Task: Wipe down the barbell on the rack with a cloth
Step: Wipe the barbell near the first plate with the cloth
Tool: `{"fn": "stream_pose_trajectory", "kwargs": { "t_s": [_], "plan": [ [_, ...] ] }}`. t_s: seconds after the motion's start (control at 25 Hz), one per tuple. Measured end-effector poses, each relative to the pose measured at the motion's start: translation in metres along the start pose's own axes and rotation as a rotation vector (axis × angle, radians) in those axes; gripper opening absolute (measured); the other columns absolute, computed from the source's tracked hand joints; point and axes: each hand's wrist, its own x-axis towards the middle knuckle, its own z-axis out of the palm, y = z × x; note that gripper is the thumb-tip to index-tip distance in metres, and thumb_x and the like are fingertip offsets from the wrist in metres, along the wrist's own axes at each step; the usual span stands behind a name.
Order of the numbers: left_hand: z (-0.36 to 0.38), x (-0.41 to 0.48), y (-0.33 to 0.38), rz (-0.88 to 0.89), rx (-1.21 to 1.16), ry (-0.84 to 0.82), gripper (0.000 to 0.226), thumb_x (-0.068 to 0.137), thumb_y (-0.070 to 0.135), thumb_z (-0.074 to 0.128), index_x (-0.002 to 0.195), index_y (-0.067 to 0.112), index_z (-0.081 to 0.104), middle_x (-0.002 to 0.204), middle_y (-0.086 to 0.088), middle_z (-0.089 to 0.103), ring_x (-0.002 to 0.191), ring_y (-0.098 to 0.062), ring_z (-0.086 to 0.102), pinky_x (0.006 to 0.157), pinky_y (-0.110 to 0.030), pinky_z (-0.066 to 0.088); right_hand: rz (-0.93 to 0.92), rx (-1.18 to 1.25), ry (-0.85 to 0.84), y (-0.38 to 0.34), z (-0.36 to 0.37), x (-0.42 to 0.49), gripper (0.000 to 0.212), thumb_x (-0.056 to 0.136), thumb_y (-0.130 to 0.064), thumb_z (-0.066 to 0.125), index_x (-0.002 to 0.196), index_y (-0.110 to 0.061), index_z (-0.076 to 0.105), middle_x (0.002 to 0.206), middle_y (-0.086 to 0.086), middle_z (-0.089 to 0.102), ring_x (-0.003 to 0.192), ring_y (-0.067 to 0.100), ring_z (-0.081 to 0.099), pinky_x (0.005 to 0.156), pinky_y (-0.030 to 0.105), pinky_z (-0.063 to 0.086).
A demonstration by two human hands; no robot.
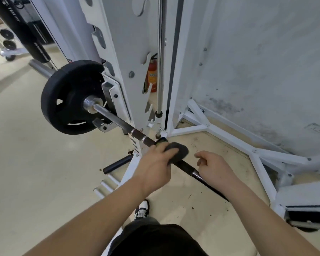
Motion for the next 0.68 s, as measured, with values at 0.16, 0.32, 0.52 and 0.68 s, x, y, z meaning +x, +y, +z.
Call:
{"fn": "stream_pose_trajectory", "kwargs": {
  "t_s": [0.16,0.32,0.52,0.68],
  "plan": [
    [-0.020,0.015,-0.023,-0.023,0.046,-0.021,0.051,0.090,0.034,0.045,0.139,0.038,0.058,0.135,0.005,0.061,0.110,-0.028,0.062,0.080,-0.042,0.059,-0.045,-0.040,0.032,0.021,-0.004,-0.017,0.030,0.095,-0.025,0.057,0.121,-0.023,0.072,0.113,-0.006,0.069,0.095,0.014,0.065,0.087,0.036,0.057],
    [0.014,0.009,0.031,-0.220,0.053,0.077,0.050,0.083,0.017,0.058,0.131,0.031,0.062,0.125,-0.003,0.062,0.101,-0.035,0.060,0.075,-0.044,0.057,-0.104,-0.118,0.013,0.028,0.001,-0.024,0.030,0.088,-0.052,0.066,0.090,-0.024,0.072,0.091,-0.008,0.064,0.077,0.013,0.062,0.066,0.033,0.054],
    [0.005,-0.009,0.022,0.043,0.066,0.023,0.051,0.090,0.025,0.058,0.139,0.039,0.058,0.140,0.005,0.058,0.109,-0.028,0.059,0.077,-0.041,0.058,-0.139,-0.161,0.027,0.020,-0.001,-0.023,0.030,0.083,-0.050,0.071,0.080,-0.020,0.071,0.082,-0.003,0.065,0.076,0.020,0.064,0.069,0.039,0.057],
    [0.025,-0.004,0.037,-0.347,0.011,0.217,0.054,0.085,0.017,0.063,0.137,0.032,0.058,0.135,-0.001,0.058,0.108,-0.034,0.059,0.071,-0.043,0.058,-0.143,-0.092,0.023,0.017,0.000,-0.027,0.014,0.089,-0.039,0.067,0.097,-0.029,0.071,0.098,-0.008,0.064,0.088,0.017,0.063,0.076,0.036,0.055]
  ]
}}
